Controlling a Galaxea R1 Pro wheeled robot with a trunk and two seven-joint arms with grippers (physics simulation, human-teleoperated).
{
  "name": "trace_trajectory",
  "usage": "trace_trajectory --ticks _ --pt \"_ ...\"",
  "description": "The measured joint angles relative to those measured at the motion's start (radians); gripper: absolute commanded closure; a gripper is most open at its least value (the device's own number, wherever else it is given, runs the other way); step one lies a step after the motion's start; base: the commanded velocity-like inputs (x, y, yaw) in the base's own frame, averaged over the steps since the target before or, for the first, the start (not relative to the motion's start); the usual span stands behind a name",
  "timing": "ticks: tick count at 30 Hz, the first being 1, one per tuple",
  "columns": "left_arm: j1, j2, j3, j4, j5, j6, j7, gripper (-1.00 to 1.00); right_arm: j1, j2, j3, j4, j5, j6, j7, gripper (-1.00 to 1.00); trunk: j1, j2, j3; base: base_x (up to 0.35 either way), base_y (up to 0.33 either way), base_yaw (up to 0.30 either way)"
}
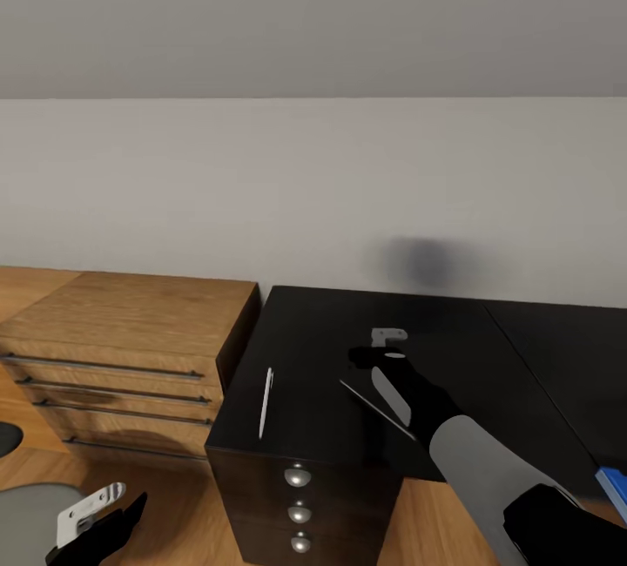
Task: In the bedroom, organize the workspace by keeping the computer under the desk, ensuring the monitor is on the desk, placing the keyboard on the desk next to the monitor, placing the mouse on the desk next to the keyboard, moving the folder from the swivel chair onto the desk next to the mouse, stacking the notebook on top of the folder with the pen on top of the notebook, and positioning the swivel chair next to the desk.
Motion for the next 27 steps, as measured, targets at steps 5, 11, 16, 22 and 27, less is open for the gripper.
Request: trace_trajectory --ticks 5,11,16,22,27 --pt "0.000 0.001 0.000 0.000 0.000 0.000 -0.001 -1.00 0.000 0.000 0.001 0.000 0.000 0.000 0.000 -1.00 0.000 0.000 0.000 0.130 0.000 0.000" --pt "0.000 0.001 0.000 0.000 0.000 0.000 0.000 -1.00 0.000 0.000 0.001 0.000 0.000 0.000 0.000 -1.00 0.000 0.000 0.000 0.052 0.000 0.000" --pt "0.000 0.001 0.000 0.000 0.000 0.000 -0.001 -1.00 0.000 0.000 0.000 0.001 -0.001 0.000 0.001 -1.00 0.000 0.000 0.000 0.032 0.000 0.000" --pt "0.000 0.001 0.000 0.000 0.000 0.001 -0.003 -1.00 0.000 0.000 0.000 0.002 -0.001 0.000 0.001 -1.00 0.000 0.000 0.000 0.025 0.000 0.000" --pt "0.000 0.001 0.001 0.000 0.001 0.003 -0.001 -1.00 0.000 0.000 0.000 0.003 -0.001 0.005 -0.001 -1.00 0.000 0.000 0.000 0.006 0.000 0.000"
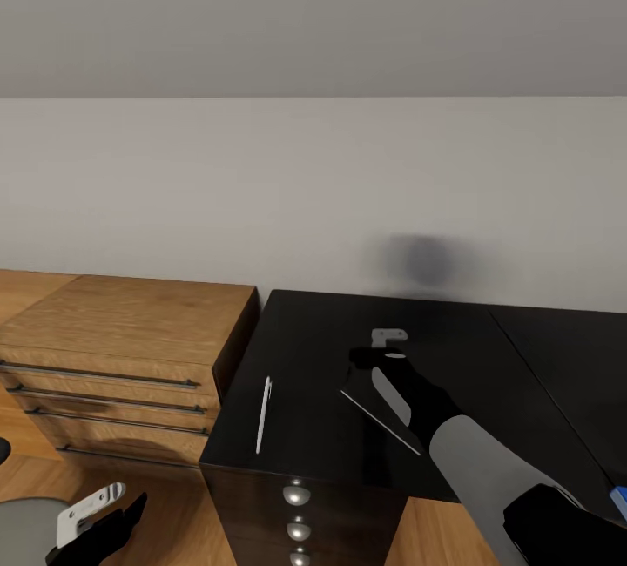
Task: In the bedroom, organize the workspace by keeping the computer under the desk, ensuring the monitor is on the desk, placing the keyboard on the desk next to the monitor, placing the mouse on the desk next to the keyboard, moving the folder from the swivel chair onto the desk next to the mouse, stacking the notebook on top of the folder with the pen on top of the notebook, and positioning the swivel chair next to the desk.
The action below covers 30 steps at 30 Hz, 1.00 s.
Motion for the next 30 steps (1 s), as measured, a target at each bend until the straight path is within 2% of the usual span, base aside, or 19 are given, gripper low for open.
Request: trace_trajectory --ticks 9,23,30 --pt "0.000 0.000 0.001 -0.001 0.000 0.001 0.002 -1.00 0.000 0.001 0.002 0.001 0.000 0.054 0.000 -1.00 0.000 0.000 0.000 0.001 0.000 0.000" --pt "0.000 0.000 0.002 -0.003 0.000 0.001 0.003 -1.00 0.000 0.001 0.003 0.001 -0.001 0.067 -0.001 -1.00 0.000 0.000 0.000 0.000 0.000 0.000" --pt "0.000 0.000 0.002 -0.003 0.000 0.001 0.003 -1.00 0.000 0.000 0.002 0.001 -0.001 0.066 -0.001 -1.00 0.023 -0.042 -0.019 0.000 0.000 0.000"
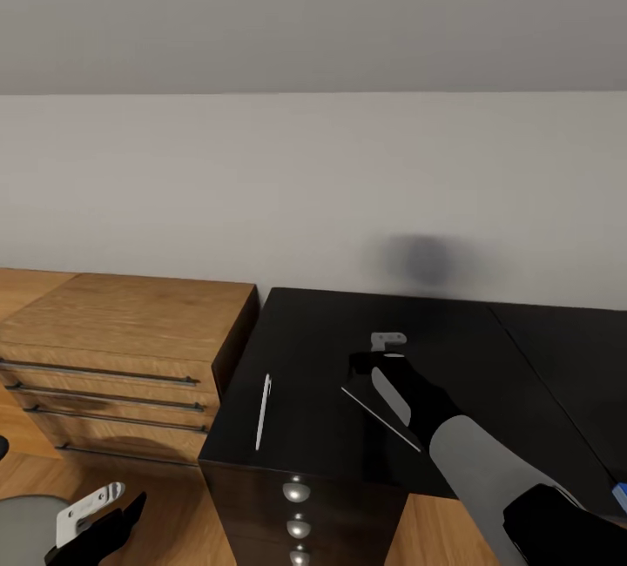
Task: In the bedroom, organize the workspace by keeping the computer under the desk, ensuring the monitor is on the desk, placing the keyboard on the desk next to the monitor, placing the mouse on the desk next to the keyboard, moving the folder from the swivel chair onto the desk next to the mouse, stacking the notebook on top of the folder with the pen on top of the notebook, and positioning the swivel chair next to the desk.
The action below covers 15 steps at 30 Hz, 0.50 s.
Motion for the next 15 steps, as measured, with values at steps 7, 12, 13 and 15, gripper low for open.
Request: trace_trajectory --ticks 7,12,13,15 --pt "0.000 0.000 0.000 0.000 0.000 0.001 0.000 -1.00 0.000 0.000 0.000 0.001 -0.001 -0.001 0.000 -1.00 0.000 0.000 0.000 0.000 0.000 0.000" --pt "0.000 0.000 0.000 0.000 0.000 0.001 0.000 -1.00 0.000 0.000 0.000 -0.015 0.001 -0.003 -0.001 -1.00 0.015 -0.028 -0.012 0.000 0.000 0.000" --pt "0.000 0.000 0.000 0.000 0.000 0.001 0.000 -1.00 0.000 0.000 0.000 -0.020 0.001 -0.003 -0.001 -1.00 0.019 -0.035 -0.015 0.000 0.000 0.000" --pt "0.000 0.000 0.000 0.000 0.000 0.001 0.000 -1.00 0.000 0.000 0.000 -0.019 0.002 -0.003 -0.001 -1.00 0.019 -0.035 -0.016 0.000 0.000 0.000"
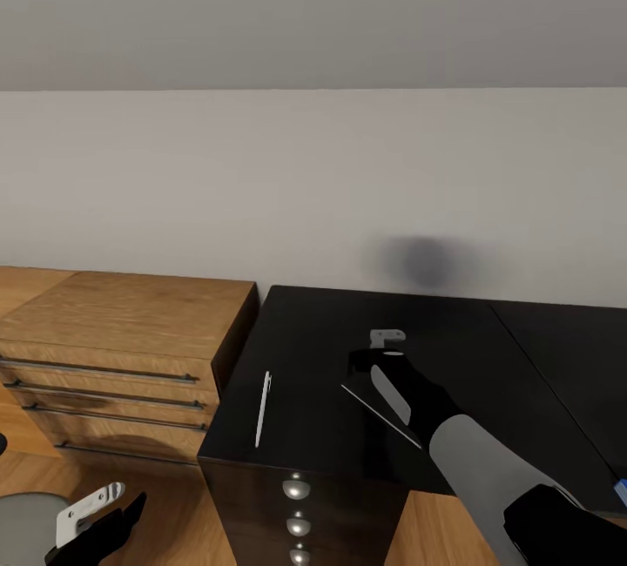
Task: In the bedroom, organize the workspace by keeping the computer under the desk, ensuring the monitor is on the desk, placing the keyboard on the desk next to the monitor, placing the mouse on the desk next to the keyboard, moving the folder from the swivel chair onto the desk next to the mouse, stacking the notebook on top of the folder with the pen on top of the notebook, and positioning the swivel chair next to the desk.
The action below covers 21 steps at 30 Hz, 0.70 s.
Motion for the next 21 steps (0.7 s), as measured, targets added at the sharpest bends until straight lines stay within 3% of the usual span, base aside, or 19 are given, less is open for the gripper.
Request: trace_trajectory --ticks 13,21 --pt "0.000 0.000 -0.001 0.002 0.000 -0.004 -0.007 -1.00 0.000 -0.001 0.000 0.000 0.000 0.000 0.000 -1.00 0.000 0.000 0.000 -0.005 0.000 0.000" --pt "0.000 0.000 -0.001 0.003 0.001 -0.003 -0.008 -1.00 0.000 -0.001 0.000 0.001 0.006 -0.004 -0.002 -1.00 0.000 0.000 0.000 -0.143 0.000 0.000"
